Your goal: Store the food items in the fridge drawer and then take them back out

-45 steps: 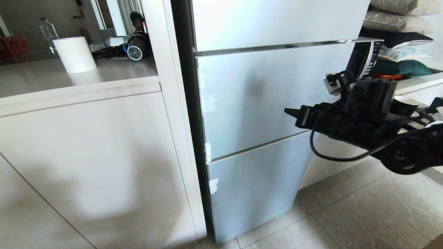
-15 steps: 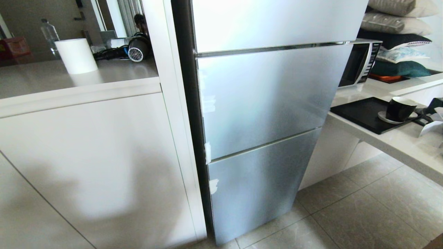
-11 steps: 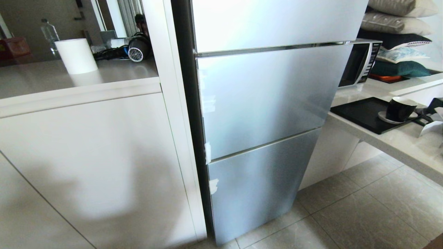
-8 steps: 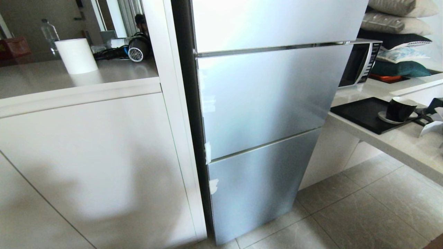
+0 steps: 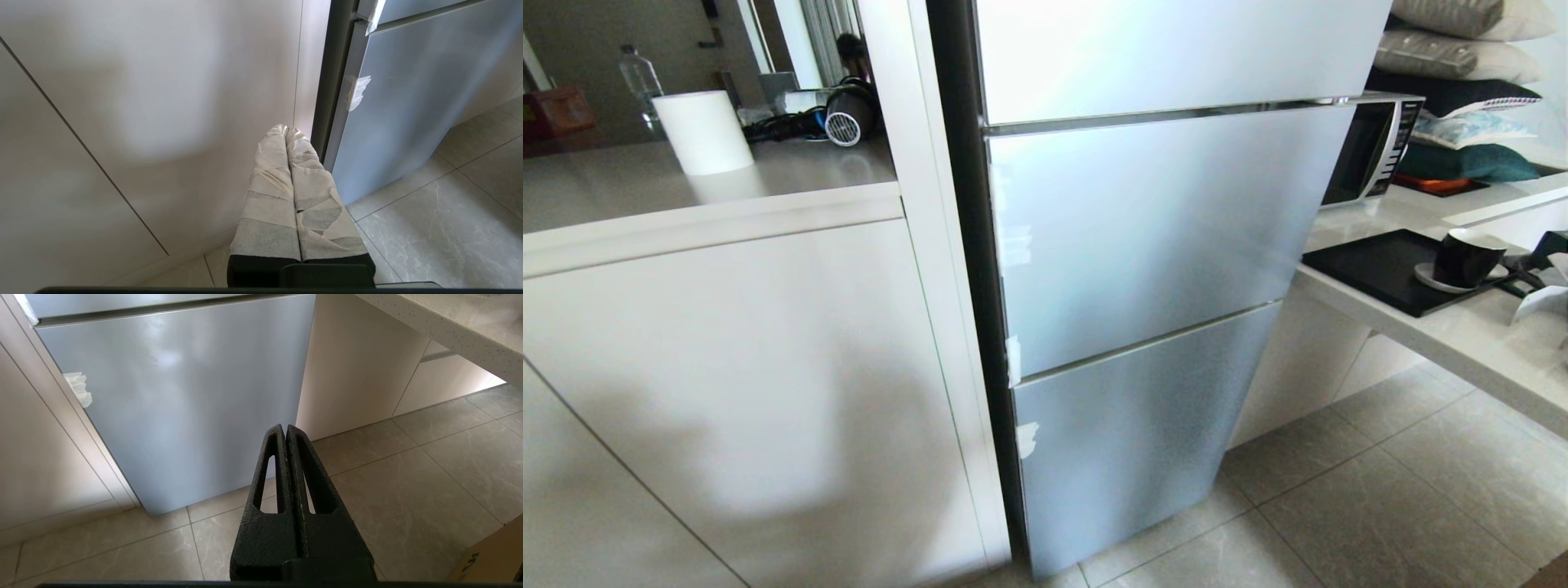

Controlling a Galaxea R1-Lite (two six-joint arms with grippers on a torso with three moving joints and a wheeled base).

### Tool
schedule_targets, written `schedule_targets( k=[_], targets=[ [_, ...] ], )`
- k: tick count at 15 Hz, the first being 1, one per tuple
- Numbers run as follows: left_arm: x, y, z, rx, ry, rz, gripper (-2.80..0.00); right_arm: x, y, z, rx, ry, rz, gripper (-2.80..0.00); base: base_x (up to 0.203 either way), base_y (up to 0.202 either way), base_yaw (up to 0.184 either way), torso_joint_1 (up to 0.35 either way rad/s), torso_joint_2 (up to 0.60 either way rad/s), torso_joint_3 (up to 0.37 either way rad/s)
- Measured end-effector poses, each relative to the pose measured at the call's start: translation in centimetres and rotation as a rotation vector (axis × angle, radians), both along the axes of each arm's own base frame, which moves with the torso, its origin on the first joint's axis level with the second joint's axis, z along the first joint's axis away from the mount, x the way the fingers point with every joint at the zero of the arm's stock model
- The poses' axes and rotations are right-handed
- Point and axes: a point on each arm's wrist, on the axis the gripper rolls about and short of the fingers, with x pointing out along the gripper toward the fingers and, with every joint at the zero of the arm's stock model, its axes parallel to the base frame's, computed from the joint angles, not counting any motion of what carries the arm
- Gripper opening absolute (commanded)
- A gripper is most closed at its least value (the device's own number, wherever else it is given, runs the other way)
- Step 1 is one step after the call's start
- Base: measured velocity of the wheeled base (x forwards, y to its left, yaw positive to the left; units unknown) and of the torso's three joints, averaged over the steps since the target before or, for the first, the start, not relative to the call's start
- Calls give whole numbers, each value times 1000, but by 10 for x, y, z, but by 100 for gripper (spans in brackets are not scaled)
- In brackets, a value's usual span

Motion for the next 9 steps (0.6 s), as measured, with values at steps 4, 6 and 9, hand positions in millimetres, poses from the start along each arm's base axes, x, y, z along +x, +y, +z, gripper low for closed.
schedule_targets(
  k=[4,6,9],
  targets=[
    [0,0,0,0,0,0,-280,0,0,0,-1,0,0,-280,0,0,0,0,0,0],
    [0,0,0,0,0,0,-280,0,0,0,-1,0,0,-280,0,0,0,0,0,0],
    [0,0,0,0,0,0,-280,0,0,0,-1,0,0,-280,0,0,0,0,0,0]
  ],
)
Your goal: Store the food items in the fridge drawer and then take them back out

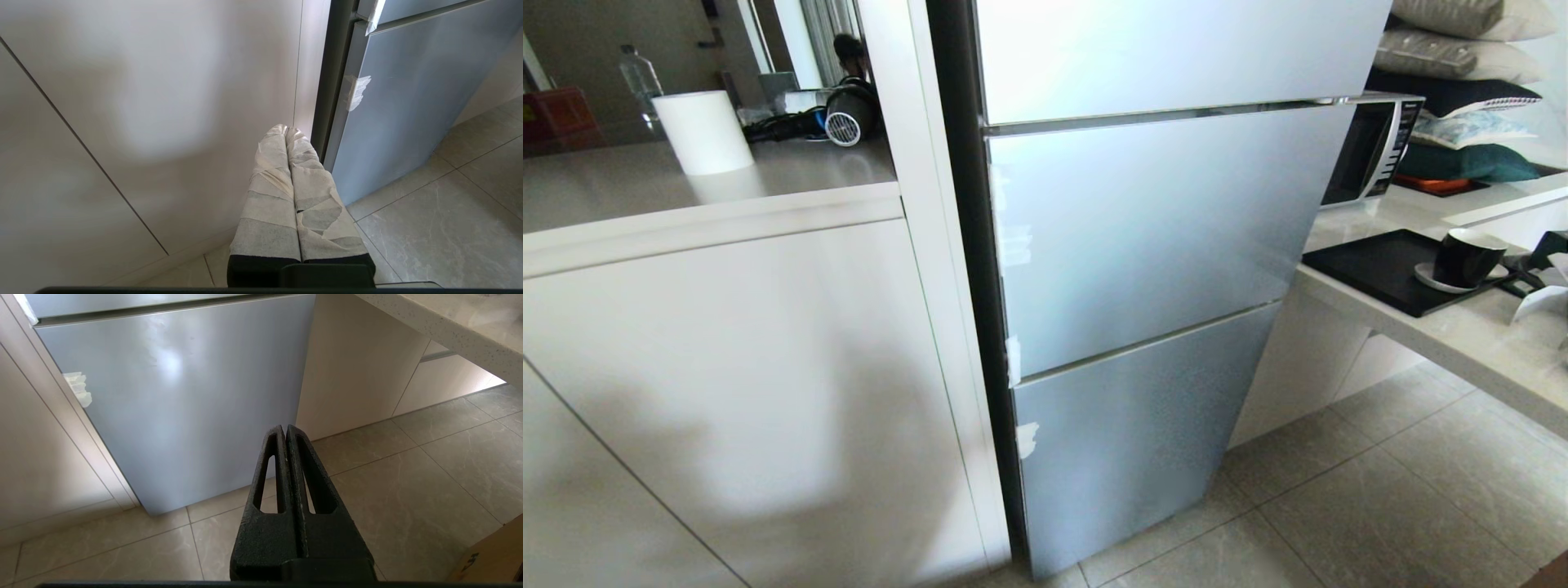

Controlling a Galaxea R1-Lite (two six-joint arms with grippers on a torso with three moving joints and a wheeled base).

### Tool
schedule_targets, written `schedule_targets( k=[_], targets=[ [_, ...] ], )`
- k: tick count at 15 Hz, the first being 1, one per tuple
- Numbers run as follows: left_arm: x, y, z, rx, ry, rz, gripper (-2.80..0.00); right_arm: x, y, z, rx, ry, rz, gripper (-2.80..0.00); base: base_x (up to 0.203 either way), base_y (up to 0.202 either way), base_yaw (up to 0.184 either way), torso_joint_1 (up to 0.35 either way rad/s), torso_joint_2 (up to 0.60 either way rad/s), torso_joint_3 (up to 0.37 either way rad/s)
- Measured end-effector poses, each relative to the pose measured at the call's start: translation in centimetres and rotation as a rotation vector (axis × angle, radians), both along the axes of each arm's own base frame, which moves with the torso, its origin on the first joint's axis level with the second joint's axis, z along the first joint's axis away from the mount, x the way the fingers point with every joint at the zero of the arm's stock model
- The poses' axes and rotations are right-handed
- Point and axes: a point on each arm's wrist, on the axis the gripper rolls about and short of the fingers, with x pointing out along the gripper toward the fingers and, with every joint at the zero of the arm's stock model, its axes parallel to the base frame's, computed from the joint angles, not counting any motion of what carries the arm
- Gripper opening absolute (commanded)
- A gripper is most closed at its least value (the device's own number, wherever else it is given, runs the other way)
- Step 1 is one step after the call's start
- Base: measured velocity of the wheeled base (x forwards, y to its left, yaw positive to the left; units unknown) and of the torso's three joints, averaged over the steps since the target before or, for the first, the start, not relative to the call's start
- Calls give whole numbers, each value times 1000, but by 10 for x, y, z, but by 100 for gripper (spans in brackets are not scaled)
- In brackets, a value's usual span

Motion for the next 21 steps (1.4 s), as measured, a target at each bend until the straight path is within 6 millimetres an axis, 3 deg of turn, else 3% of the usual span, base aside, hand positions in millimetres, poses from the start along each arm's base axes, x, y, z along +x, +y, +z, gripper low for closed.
schedule_targets(
  k=[21],
  targets=[
    [0,0,0,0,0,0,-280,0,0,0,-2,1,1,-280,0,0,0,0,0,0]
  ],
)
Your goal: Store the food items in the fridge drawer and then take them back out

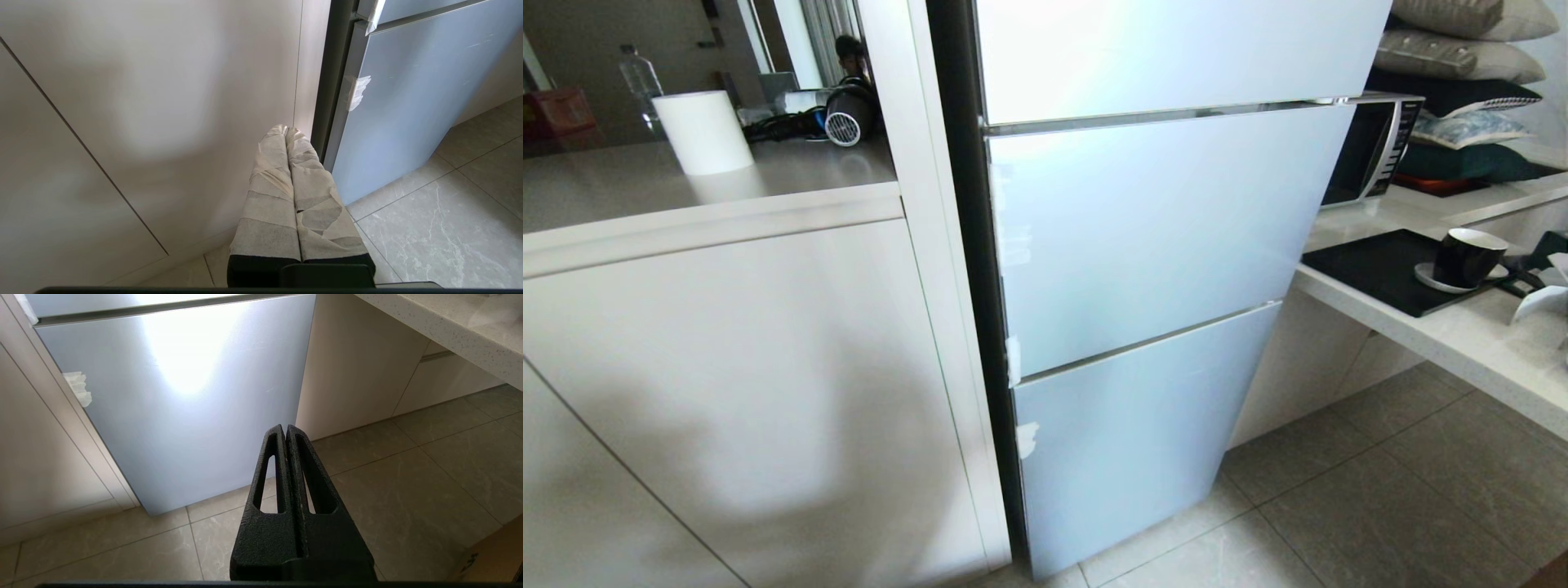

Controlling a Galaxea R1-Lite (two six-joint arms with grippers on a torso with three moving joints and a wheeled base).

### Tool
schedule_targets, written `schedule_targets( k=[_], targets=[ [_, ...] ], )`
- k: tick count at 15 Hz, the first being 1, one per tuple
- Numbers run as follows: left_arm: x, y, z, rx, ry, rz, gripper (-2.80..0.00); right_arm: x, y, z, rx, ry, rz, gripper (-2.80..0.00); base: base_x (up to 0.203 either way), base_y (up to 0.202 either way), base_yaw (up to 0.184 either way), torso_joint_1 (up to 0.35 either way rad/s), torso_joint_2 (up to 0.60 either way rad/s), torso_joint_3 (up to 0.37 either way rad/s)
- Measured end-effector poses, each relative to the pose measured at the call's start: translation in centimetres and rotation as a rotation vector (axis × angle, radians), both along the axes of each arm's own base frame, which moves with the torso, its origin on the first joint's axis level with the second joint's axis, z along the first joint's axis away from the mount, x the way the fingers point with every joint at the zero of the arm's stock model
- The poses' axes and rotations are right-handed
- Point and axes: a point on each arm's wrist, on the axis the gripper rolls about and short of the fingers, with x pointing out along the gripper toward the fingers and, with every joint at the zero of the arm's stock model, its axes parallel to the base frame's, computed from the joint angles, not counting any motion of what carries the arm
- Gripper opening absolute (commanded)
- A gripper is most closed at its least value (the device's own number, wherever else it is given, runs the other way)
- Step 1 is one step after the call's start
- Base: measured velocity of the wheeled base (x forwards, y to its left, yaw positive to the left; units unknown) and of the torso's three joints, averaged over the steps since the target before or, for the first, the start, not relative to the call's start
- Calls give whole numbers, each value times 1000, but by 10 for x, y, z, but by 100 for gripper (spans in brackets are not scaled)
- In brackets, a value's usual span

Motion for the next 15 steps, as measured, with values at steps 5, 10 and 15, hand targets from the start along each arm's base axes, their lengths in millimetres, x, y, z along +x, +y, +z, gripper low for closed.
schedule_targets(
  k=[5,10,15],
  targets=[
    [0,0,0,0,0,0,-280,0,0,0,0,0,0,-280,0,0,0,0,0,0],
    [0,0,0,0,0,0,-280,0,0,0,0,0,0,-280,0,0,0,0,0,0],
    [0,0,0,42,1,-15,-280,0,0,0,1,0,0,-280,0,0,0,0,0,0]
  ],
)
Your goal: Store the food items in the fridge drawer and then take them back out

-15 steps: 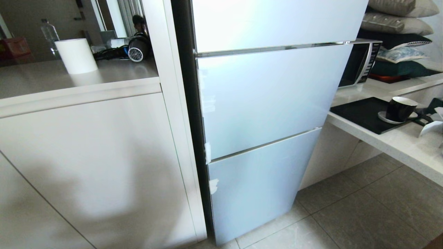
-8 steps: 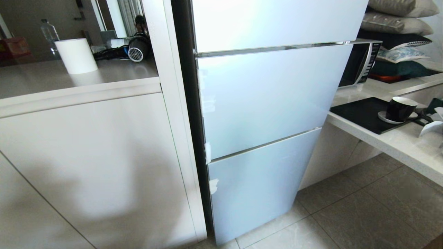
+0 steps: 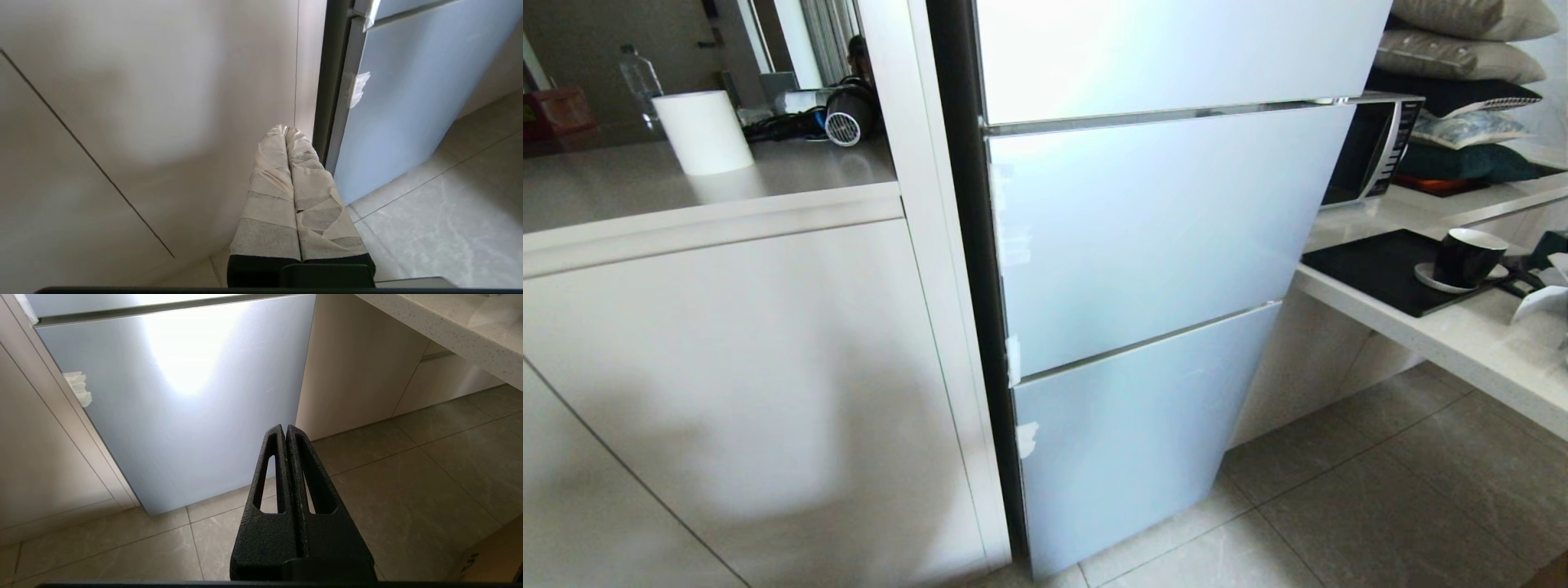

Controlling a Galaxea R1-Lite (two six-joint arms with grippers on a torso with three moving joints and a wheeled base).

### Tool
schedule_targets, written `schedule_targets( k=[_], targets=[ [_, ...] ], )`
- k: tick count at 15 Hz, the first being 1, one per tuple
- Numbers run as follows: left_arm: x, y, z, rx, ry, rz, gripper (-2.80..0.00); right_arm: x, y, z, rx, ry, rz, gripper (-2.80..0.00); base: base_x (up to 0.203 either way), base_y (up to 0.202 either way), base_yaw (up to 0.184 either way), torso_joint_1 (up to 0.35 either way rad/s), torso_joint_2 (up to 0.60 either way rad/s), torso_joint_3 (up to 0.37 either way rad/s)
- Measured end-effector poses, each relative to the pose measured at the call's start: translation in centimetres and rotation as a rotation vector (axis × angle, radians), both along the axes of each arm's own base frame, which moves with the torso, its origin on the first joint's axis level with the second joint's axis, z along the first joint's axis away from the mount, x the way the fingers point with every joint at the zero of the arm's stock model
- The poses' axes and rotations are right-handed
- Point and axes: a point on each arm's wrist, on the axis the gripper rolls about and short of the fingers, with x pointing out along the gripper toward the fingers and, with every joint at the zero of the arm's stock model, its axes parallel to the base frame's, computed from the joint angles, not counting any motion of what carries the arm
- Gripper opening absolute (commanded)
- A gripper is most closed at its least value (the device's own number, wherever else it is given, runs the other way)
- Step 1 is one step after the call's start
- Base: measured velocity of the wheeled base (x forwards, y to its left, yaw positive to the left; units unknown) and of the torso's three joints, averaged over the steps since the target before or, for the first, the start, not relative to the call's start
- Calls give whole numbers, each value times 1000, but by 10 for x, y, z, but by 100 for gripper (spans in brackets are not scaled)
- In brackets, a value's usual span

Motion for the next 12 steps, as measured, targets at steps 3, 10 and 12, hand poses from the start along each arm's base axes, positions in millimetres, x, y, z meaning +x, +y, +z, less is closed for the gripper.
schedule_targets(
  k=[3,10,12],
  targets=[
    [0,0,0,5,1,-1,-280,0,0,0,0,0,0,-280,0,0,0,0,0,0],
    [-6,-1,85,-56,-127,-70,-280,0,0,0,0,0,0,-280,0,0,0,0,0,0],
    [15,-2,110,-85,-65,-128,-280,0,0,0,0,0,-1,-280,0,0,0,0,0,0]
  ],
)
